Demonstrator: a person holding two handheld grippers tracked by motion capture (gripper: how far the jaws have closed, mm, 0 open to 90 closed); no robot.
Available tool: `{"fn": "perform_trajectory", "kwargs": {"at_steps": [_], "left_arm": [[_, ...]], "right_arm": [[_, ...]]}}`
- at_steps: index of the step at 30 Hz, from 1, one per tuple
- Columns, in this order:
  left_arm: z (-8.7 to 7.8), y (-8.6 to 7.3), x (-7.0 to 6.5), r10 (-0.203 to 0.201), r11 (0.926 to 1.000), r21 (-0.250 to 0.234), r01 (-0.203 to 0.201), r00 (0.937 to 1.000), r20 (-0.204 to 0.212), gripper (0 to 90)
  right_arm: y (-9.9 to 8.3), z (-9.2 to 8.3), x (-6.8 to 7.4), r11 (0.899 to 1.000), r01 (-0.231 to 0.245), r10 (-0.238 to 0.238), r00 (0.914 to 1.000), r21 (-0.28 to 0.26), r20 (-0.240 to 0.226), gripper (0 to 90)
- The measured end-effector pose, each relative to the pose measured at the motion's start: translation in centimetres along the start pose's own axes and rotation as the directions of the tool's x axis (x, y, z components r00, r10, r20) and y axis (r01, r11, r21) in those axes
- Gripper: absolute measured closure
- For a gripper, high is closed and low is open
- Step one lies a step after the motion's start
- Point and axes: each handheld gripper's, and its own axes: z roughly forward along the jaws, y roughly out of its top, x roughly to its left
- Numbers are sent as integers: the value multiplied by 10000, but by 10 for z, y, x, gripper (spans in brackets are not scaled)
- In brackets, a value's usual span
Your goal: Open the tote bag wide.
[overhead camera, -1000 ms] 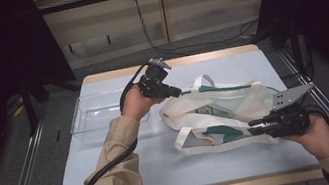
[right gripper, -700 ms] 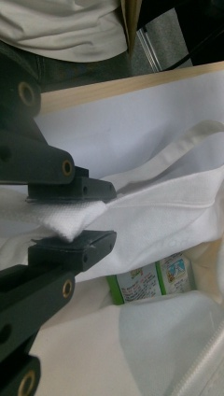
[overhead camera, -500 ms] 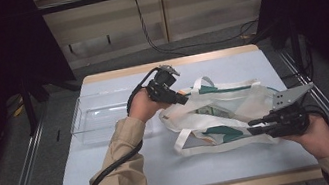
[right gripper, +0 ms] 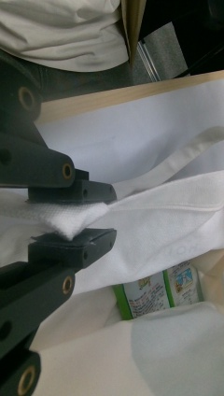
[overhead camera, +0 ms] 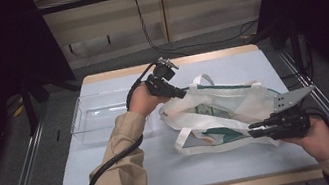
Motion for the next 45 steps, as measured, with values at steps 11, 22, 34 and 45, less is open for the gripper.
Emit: {"fn": "perform_trajectory", "kwargs": {"at_steps": [11,22,34,45], "left_arm": [[-4,11,6,-62,9999,-112,58,9994,-333,874],[-14,16,12,-82,10000,-12,82,9977,-670,875],[-18,11,21,-271,9996,-112,263,9959,-866,875],[-12,13,27,-532,9981,-382,493,9928,-1077,875]], "right_arm": [[-8,0,6,10000,47,-47,9999,12,-91,774],[-9,2,8,10000,76,-76,9998,17,-157,775],[-8,5,9,9997,222,-221,9997,91,-137,775],[-14,10,7,9991,258,-241,9985,349,-486,775]]}}
